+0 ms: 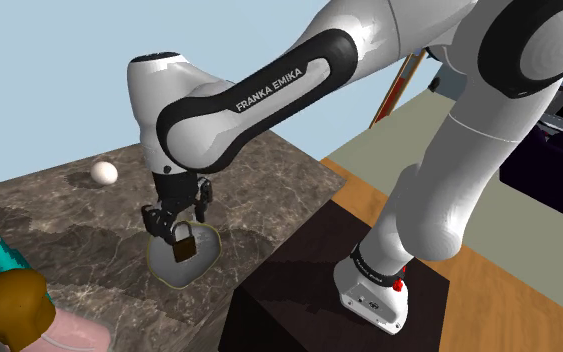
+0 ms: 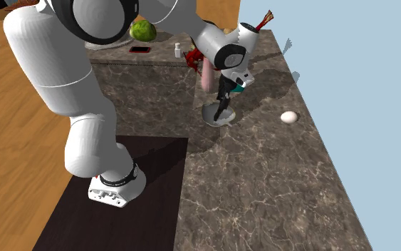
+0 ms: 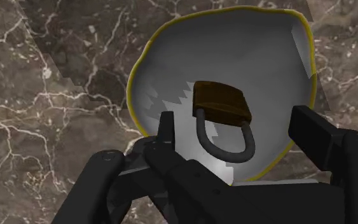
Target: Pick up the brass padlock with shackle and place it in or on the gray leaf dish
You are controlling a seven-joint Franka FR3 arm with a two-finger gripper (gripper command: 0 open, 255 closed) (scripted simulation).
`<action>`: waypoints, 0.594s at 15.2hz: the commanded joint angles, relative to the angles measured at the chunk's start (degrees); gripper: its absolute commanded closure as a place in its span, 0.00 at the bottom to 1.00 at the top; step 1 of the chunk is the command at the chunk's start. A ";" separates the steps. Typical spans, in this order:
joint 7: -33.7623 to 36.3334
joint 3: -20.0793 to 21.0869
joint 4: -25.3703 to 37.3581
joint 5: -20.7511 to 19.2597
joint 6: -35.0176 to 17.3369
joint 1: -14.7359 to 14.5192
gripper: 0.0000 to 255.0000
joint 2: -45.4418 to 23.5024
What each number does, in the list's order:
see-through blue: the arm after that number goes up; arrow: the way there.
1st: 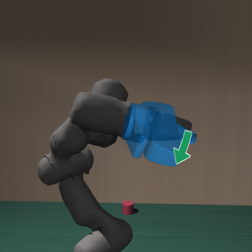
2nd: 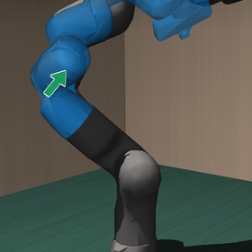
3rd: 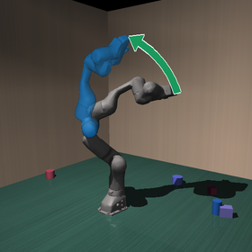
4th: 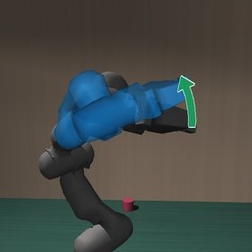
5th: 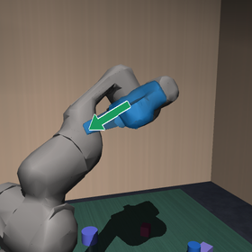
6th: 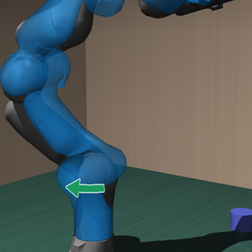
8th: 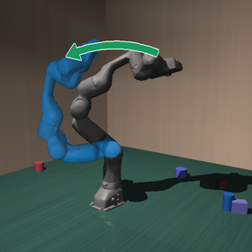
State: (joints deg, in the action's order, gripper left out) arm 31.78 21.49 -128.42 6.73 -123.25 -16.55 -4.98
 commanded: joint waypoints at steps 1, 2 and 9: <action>0.00 0.00 0.00 0.00 0.00 0.00 0.00 0.00; 0.00 0.00 0.00 0.00 0.00 0.00 0.00 0.00; -0.52 -0.36 4.62 0.51 7.40 0.58 0.00 2.85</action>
State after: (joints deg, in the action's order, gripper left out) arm 31.36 21.21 -124.38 7.19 -116.86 -16.06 -2.48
